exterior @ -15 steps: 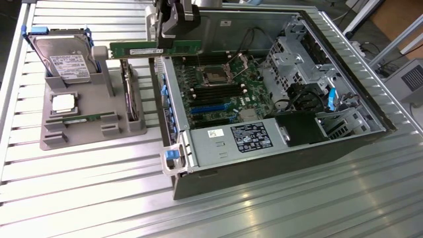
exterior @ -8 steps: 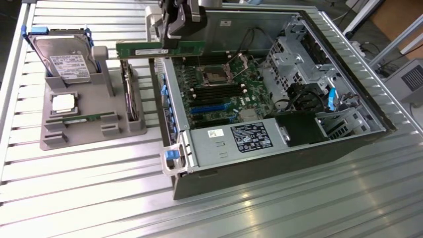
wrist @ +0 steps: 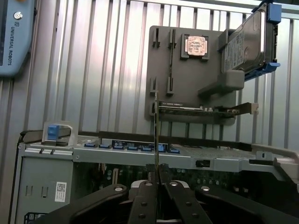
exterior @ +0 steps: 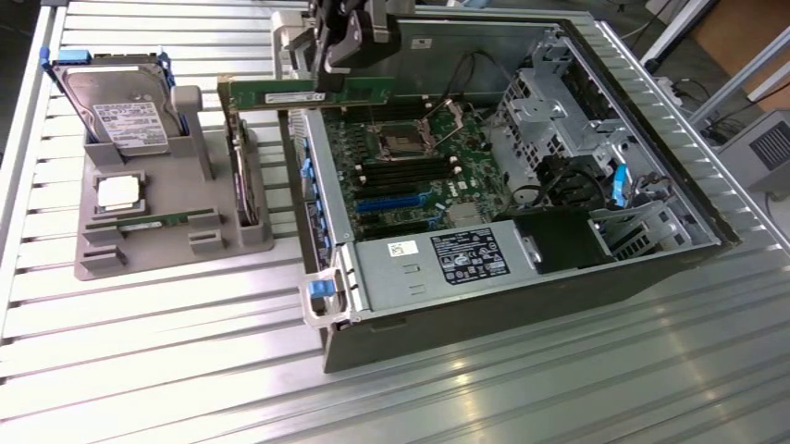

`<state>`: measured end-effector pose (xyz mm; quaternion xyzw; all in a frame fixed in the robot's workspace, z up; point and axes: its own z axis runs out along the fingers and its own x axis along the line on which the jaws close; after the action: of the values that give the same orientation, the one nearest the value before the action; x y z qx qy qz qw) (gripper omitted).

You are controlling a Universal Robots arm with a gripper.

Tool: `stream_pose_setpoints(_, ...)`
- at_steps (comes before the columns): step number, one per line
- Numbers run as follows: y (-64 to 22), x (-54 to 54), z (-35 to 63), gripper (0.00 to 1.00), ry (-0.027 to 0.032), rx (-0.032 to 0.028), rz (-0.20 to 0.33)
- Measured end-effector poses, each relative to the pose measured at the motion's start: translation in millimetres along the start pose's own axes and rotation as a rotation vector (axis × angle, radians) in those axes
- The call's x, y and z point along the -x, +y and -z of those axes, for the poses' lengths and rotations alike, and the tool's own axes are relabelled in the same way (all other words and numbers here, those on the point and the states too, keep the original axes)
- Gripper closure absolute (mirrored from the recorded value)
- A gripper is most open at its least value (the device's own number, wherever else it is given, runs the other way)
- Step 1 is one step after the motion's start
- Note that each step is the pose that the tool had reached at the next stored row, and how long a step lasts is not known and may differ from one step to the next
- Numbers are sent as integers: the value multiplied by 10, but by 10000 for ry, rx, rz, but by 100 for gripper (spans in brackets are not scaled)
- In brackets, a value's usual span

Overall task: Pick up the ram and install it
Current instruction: 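Pick up the ram and move it above insertion slot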

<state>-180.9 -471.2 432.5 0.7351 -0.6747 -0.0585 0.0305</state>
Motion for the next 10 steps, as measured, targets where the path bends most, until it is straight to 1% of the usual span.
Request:
stream_pose_setpoints(7,-71,-6,-2,88,0,7,-1)
stream_pose_setpoints(10,-122,-11,-3,88,0,13,-1)
